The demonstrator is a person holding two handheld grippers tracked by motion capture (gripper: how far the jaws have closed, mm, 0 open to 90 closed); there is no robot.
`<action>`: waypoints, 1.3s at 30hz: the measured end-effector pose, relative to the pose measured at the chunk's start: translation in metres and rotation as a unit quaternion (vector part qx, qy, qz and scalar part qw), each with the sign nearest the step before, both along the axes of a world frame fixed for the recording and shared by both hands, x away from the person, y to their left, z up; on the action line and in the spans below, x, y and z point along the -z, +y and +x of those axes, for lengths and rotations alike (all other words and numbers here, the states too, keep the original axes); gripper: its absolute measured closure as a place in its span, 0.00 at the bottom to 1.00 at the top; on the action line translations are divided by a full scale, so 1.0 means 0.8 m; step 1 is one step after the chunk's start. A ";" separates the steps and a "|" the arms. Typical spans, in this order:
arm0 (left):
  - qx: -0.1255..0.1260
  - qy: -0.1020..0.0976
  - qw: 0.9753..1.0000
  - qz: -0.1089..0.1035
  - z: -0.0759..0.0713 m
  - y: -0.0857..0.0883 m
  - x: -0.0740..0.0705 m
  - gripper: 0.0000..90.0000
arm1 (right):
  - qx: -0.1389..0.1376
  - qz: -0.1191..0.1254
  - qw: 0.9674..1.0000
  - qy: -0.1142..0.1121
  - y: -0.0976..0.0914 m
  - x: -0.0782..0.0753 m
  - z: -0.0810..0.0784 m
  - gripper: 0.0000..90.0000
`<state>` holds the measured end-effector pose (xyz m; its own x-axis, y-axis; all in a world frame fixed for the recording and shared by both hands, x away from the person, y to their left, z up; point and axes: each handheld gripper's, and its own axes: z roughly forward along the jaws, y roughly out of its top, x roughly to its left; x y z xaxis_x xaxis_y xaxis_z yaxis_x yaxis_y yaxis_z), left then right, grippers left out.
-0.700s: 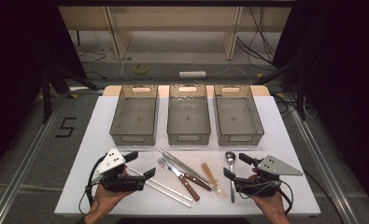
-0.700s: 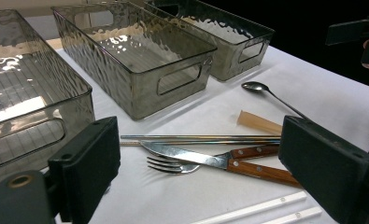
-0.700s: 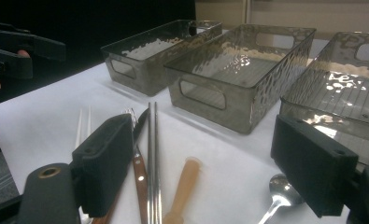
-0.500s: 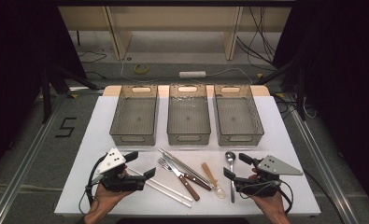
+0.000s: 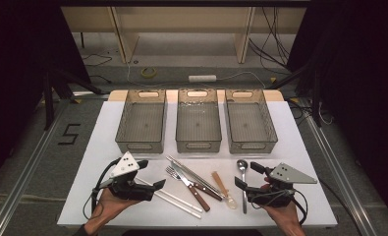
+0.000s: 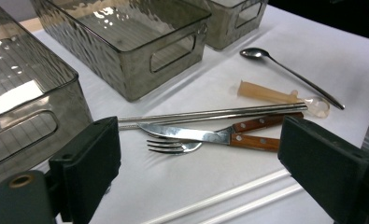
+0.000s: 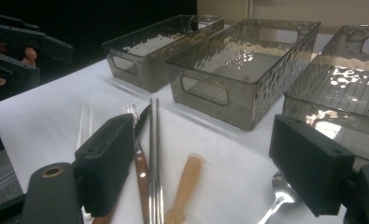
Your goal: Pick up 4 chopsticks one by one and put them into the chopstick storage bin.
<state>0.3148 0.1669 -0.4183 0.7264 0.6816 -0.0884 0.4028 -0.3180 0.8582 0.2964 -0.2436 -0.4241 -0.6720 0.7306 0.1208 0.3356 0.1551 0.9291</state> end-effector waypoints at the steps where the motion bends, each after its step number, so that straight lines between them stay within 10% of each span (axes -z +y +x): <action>1: 0.008 0.003 1.000 0.008 0.001 -0.001 -0.001 0.14 | 0.000 -0.001 1.000 0.000 0.000 0.000 0.000 0.26; 11: 0.034 0.015 0.997 0.075 0.007 -0.008 -0.005 0.16 | -0.003 -0.001 1.000 0.003 0.000 0.001 0.001 0.27; 21: 0.078 0.042 0.985 0.145 0.020 -0.018 -0.008 0.20 | -0.010 -0.006 1.000 0.011 0.003 0.004 0.003 0.27; 31: 0.148 0.072 0.959 0.230 0.026 -0.042 0.007 0.30 | -0.025 -0.008 1.000 0.013 0.006 0.004 0.003 0.27; 35: 0.180 0.098 0.943 0.261 0.030 -0.050 0.016 0.37 | -0.029 -0.007 0.999 0.014 0.006 0.005 0.003 0.27; 37: 0.187 0.102 0.940 0.268 0.031 -0.052 0.019 0.40 | -0.031 -0.008 0.999 0.016 0.007 0.005 0.002 0.27; 38: 0.199 0.107 0.933 0.281 0.031 -0.055 0.025 0.41 | -0.033 -0.009 0.999 0.016 0.007 0.005 0.002 0.27; 39: 0.199 0.107 0.933 0.281 0.031 -0.055 0.025 0.41 | -0.034 -0.010 0.999 0.017 0.007 0.005 0.003 0.27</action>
<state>0.3398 0.1230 -0.4384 0.9382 0.3449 0.0302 0.3004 -0.8544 0.4239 0.2984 -0.2377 -0.4283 -0.7154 0.6866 0.1297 0.3551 0.1973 0.9138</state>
